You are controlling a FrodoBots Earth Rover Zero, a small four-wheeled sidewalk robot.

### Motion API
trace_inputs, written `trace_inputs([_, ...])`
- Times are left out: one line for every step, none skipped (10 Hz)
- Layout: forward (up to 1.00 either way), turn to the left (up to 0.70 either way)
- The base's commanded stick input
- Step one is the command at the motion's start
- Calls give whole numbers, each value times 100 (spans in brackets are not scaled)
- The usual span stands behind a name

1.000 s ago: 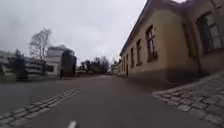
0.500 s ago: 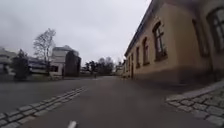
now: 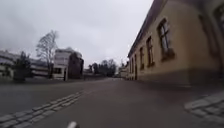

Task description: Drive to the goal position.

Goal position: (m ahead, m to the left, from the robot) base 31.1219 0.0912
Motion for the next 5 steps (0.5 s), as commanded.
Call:
trace_inputs([100, 1])
trace_inputs([100, 1])
trace_inputs([100, 1])
trace_inputs([100, 1])
trace_inputs([100, 1])
